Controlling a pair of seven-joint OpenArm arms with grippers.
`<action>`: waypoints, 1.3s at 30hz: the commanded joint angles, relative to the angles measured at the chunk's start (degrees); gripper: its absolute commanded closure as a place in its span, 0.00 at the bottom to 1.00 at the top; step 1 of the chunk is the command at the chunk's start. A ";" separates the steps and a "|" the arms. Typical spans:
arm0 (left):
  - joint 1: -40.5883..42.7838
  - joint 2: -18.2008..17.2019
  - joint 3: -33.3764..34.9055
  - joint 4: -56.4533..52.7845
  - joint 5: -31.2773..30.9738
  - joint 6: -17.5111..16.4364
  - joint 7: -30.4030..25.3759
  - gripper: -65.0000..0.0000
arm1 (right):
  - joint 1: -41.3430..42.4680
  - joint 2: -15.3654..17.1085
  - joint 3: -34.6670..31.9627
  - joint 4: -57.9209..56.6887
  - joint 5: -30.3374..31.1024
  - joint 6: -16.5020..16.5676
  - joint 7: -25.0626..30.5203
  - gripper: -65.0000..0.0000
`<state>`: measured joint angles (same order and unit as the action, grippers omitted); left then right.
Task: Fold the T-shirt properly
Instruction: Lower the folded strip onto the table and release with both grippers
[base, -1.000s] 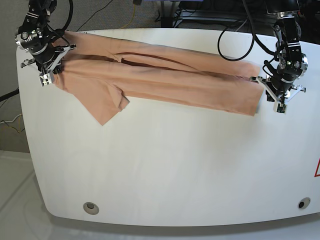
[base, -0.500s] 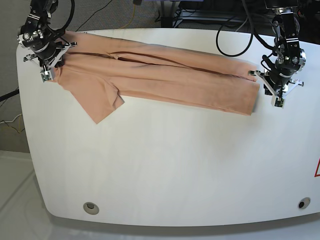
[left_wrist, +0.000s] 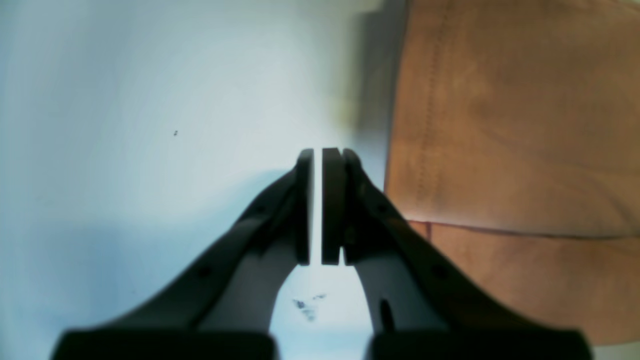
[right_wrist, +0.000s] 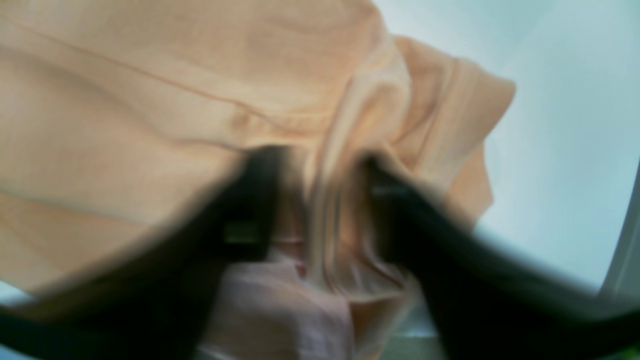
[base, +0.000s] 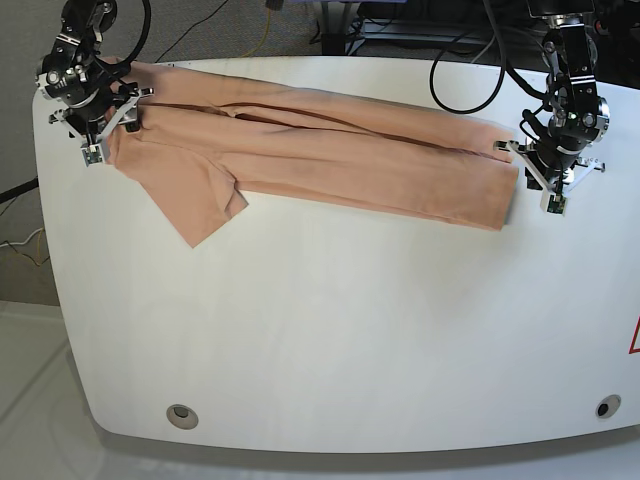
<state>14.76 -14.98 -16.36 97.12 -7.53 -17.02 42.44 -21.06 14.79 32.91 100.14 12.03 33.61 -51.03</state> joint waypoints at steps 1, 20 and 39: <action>-0.39 -0.89 -0.30 1.12 -0.16 0.09 -1.16 0.98 | -0.17 0.91 0.28 1.80 0.14 -0.07 0.96 0.12; -3.29 -1.24 -1.62 5.69 2.12 0.09 -1.07 0.97 | -0.17 0.99 0.81 13.05 0.14 -0.07 0.78 0.00; -2.24 1.84 4.18 10.26 3.71 0.09 -1.07 0.98 | -4.57 -3.23 0.81 13.14 0.23 0.02 0.78 0.88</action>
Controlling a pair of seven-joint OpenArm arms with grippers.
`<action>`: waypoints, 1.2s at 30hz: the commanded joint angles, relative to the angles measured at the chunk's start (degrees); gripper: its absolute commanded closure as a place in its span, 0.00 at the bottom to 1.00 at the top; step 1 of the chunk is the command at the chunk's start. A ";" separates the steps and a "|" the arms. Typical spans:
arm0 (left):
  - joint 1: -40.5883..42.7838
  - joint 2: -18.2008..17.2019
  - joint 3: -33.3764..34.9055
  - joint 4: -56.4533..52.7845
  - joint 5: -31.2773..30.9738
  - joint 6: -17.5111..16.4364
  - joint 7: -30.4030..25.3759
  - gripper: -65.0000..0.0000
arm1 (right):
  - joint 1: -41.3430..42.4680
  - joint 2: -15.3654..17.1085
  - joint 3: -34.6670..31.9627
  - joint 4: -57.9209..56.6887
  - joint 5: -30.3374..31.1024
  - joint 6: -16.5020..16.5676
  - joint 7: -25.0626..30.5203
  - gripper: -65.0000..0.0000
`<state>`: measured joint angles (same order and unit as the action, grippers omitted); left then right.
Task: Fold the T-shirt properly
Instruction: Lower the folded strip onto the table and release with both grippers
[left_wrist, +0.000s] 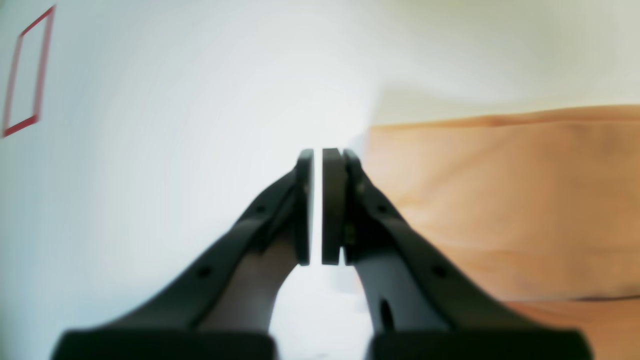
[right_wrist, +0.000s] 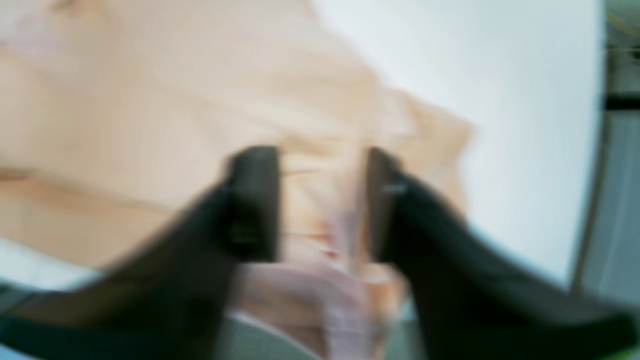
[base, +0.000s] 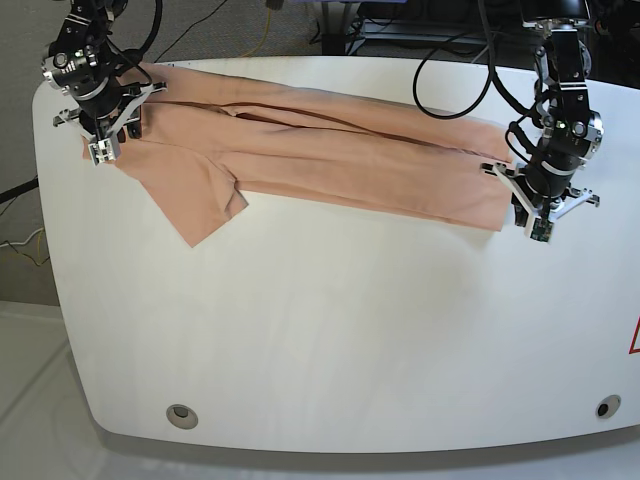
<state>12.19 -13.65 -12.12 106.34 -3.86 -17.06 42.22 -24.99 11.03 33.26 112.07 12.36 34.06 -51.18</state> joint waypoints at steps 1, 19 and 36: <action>0.34 1.39 0.03 0.95 0.12 0.14 -0.85 0.98 | -0.81 0.09 0.46 1.12 -0.10 -0.44 0.94 0.96; 1.40 5.25 3.55 -4.67 -0.05 0.05 -1.03 0.98 | 0.77 -0.43 -0.07 -3.10 -0.10 -0.53 0.94 1.00; 1.40 5.08 3.28 -12.24 0.21 0.05 -3.93 0.98 | 9.48 -1.75 -2.27 -13.65 -10.03 -0.17 1.02 1.00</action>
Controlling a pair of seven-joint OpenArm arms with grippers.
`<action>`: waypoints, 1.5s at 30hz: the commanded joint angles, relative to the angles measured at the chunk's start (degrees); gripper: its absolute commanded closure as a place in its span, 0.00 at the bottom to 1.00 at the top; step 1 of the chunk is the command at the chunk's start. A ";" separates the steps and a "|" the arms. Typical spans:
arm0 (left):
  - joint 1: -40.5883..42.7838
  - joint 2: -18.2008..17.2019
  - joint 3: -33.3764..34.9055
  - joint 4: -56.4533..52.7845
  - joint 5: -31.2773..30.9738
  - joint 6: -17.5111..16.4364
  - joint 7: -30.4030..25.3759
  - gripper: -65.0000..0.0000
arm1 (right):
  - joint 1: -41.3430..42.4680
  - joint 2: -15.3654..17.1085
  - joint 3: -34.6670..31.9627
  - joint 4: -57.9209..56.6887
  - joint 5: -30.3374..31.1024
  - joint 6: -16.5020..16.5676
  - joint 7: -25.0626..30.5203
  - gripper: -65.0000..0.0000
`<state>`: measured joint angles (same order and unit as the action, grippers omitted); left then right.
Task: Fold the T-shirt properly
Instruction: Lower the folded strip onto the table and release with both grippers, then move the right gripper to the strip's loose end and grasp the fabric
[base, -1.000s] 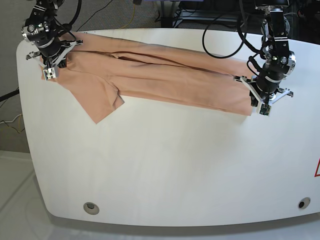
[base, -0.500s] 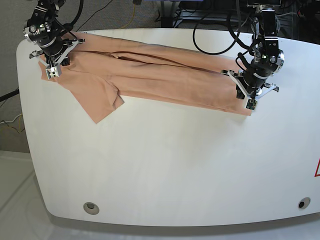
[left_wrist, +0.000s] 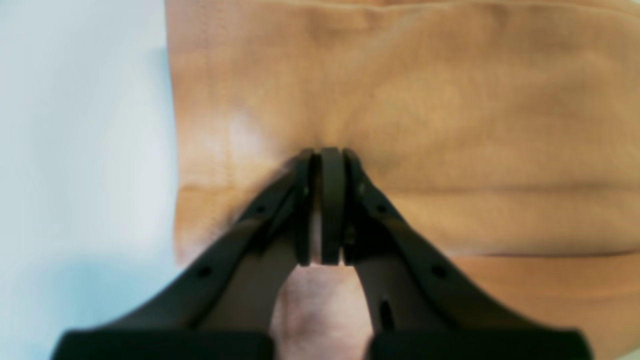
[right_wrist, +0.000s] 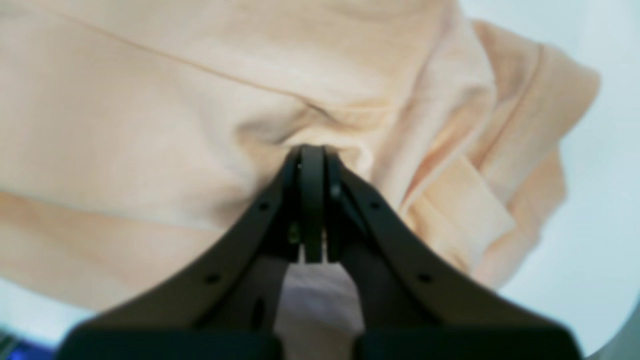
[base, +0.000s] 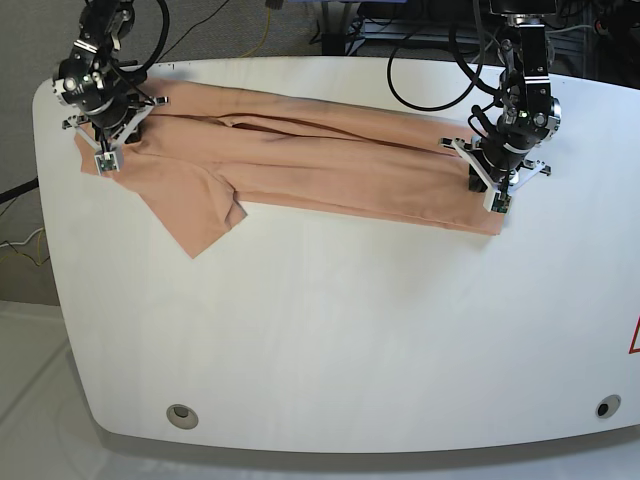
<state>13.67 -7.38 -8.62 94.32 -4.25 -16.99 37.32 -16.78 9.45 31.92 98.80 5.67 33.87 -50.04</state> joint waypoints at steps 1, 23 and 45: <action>-0.09 -1.72 -0.21 -0.39 0.60 -0.02 0.96 0.98 | 1.87 -0.27 -1.46 -0.65 -4.75 0.11 -0.02 1.00; -0.44 -5.50 -5.75 -0.65 0.51 -0.02 0.79 0.98 | 12.25 -5.80 -9.55 -1.09 -18.99 0.11 0.06 1.00; -5.01 -5.33 -6.89 0.75 0.43 -0.02 1.23 0.97 | 12.42 -5.72 -9.20 4.36 -19.96 0.11 -0.11 0.99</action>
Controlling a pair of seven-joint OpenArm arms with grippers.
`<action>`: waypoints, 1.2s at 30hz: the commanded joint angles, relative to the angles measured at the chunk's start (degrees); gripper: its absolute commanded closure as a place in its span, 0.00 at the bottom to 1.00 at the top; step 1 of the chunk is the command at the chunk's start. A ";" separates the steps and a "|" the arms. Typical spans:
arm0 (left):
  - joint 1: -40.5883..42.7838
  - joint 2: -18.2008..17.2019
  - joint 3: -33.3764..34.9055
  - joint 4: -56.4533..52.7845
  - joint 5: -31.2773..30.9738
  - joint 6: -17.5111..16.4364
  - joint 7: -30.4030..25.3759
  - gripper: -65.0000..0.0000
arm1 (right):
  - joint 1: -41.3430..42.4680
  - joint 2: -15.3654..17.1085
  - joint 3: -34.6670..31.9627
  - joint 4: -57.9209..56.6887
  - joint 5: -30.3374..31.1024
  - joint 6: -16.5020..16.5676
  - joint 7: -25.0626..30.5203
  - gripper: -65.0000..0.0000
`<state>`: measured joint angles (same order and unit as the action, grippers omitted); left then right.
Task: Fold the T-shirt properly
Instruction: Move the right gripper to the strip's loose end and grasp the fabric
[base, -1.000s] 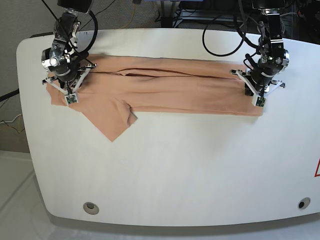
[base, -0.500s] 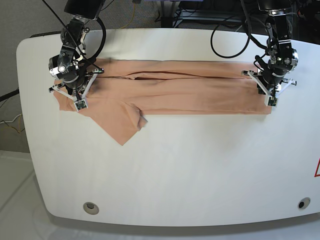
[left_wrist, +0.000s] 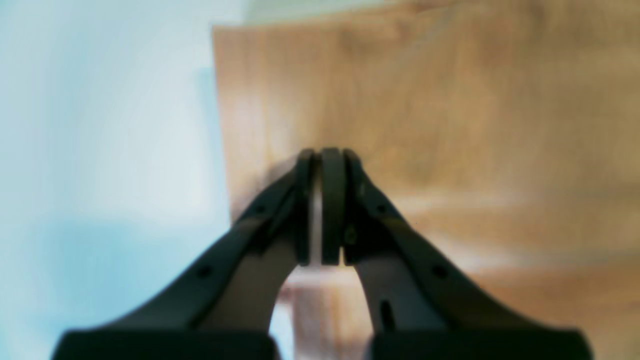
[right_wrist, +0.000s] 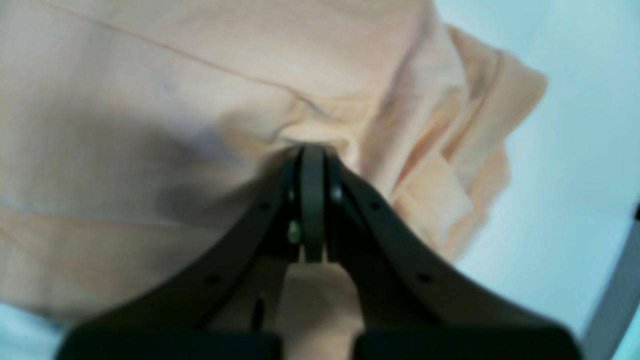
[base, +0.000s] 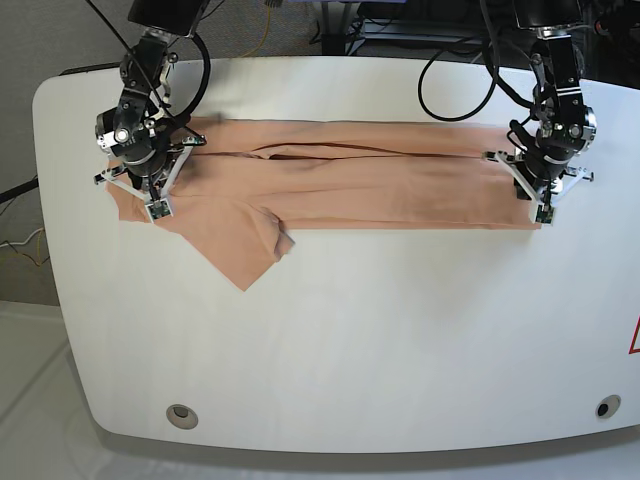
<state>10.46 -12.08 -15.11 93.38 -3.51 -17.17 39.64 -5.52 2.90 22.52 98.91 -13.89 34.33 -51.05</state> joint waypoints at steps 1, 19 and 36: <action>-2.06 -0.63 -0.40 1.78 -0.23 0.16 -1.09 0.97 | 1.17 0.84 0.20 4.95 -0.40 -0.35 0.89 0.98; -3.56 -0.80 -0.58 7.76 -0.14 0.16 2.34 0.50 | 10.57 0.58 -3.14 7.86 -0.04 1.15 -1.92 0.00; 1.28 -0.80 -3.04 8.64 -0.14 0.16 2.34 0.53 | 22.97 0.31 -4.72 -14.56 -0.04 1.41 4.06 0.04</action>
<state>11.97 -12.05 -17.76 100.73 -3.84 -17.34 43.20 15.42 2.90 17.67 85.95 -14.39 35.99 -49.17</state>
